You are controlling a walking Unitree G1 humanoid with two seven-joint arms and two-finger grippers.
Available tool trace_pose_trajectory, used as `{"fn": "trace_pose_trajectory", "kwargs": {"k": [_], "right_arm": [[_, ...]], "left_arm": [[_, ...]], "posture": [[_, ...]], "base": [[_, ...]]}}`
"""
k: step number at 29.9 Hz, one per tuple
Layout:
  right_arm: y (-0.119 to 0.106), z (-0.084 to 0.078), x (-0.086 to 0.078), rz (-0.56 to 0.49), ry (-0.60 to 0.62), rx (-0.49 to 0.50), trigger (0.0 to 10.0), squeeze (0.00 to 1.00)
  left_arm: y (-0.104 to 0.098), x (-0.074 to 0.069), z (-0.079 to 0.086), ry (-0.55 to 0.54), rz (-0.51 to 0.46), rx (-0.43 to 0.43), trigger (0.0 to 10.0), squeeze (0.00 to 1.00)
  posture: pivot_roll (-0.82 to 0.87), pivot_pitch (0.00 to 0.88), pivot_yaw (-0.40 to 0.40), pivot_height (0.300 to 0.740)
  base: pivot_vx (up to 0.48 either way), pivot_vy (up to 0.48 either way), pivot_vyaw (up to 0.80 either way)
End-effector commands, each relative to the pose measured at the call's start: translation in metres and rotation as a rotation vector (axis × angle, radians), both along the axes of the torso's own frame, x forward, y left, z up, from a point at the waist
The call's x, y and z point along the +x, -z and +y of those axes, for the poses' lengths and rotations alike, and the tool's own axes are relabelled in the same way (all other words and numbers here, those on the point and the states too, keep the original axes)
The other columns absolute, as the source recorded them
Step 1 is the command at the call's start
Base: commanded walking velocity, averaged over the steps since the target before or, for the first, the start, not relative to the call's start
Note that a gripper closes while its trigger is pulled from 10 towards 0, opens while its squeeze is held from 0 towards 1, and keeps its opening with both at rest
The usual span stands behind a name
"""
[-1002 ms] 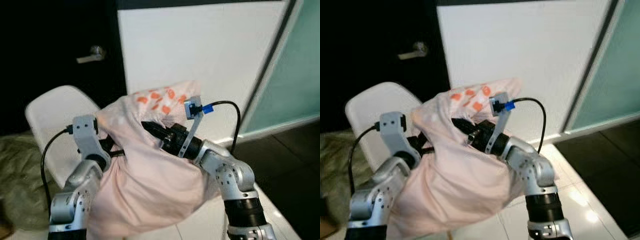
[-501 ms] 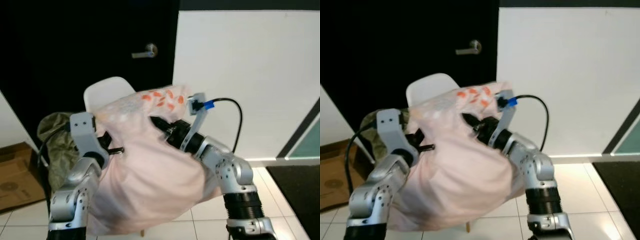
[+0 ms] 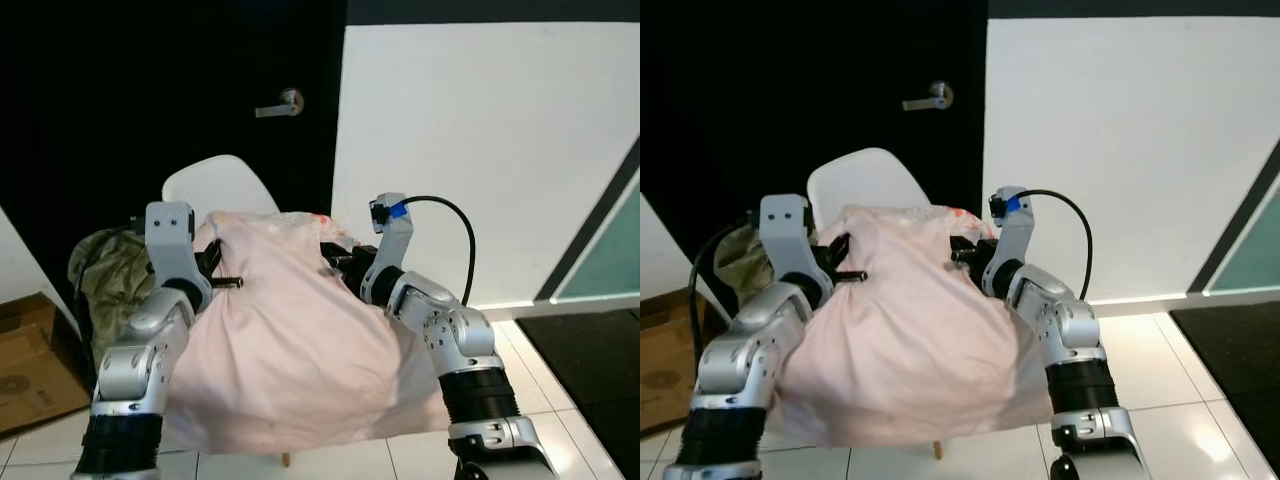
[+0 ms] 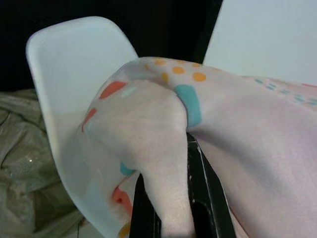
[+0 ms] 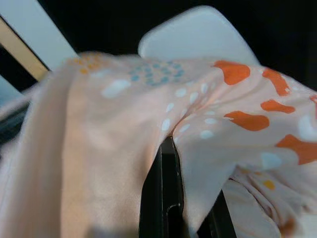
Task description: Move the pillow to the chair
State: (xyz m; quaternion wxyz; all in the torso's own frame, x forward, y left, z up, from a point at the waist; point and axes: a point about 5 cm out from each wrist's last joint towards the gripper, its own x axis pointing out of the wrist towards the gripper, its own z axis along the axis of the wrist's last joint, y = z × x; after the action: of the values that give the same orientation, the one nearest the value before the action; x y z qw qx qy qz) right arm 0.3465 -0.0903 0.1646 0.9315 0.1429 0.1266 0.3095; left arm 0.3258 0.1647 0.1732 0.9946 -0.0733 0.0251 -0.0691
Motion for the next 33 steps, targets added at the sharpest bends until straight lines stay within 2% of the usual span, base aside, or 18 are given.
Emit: {"fn": "trace_pose_trajectory", "kwargs": {"k": [1, 5, 9, 16, 24, 33], "right_arm": [[-0.004, 0.014, 0.000, -0.020, -0.046, -0.016, 10.0, 0.00], [0.003, 0.011, 0.003, -0.001, -0.004, -0.066, 10.0, 0.00], [0.004, 0.011, 0.004, 0.002, 0.008, -0.070, 10.0, 0.00], [-0.007, 0.018, 0.008, -0.038, 0.048, -0.011, 10.0, 0.00], [-0.006, 0.025, 0.010, -0.040, 0.040, -0.022, 10.0, 0.00], [0.006, 0.028, 0.007, -0.004, 0.010, -0.121, 10.0, 0.00]], "left_arm": [[-0.014, 0.004, -0.009, 0.047, -0.074, 0.017, 10.0, 0.00], [-0.011, 0.009, -0.002, 0.038, -0.073, 0.045, 10.0, 0.00], [-0.011, 0.011, 0.001, 0.034, -0.076, 0.054, 10.0, 0.00], [-0.016, 0.021, 0.018, 0.016, -0.094, 0.105, 10.0, 0.00], [-0.011, 0.020, 0.017, 0.010, -0.083, 0.080, 10.0, 0.00], [0.004, 0.013, 0.014, 0.011, -0.050, 0.056, 10.0, 0.00]], "posture": [[-0.12, 0.000, -0.017, 0.700], [-0.12, 0.000, -0.016, 0.685], [-0.12, 0.000, -0.016, 0.680], [-0.12, 0.000, -0.015, 0.650], [-0.11, 0.000, -0.011, 0.620], [-0.09, 0.000, -0.020, 0.590]], "base": [[0.000, 0.000, 0.00], [0.000, 0.000, 0.00], [0.000, 0.000, 0.00], [0.000, 0.000, 0.00], [0.000, 0.000, 0.00], [0.000, 0.000, 0.00]]}}
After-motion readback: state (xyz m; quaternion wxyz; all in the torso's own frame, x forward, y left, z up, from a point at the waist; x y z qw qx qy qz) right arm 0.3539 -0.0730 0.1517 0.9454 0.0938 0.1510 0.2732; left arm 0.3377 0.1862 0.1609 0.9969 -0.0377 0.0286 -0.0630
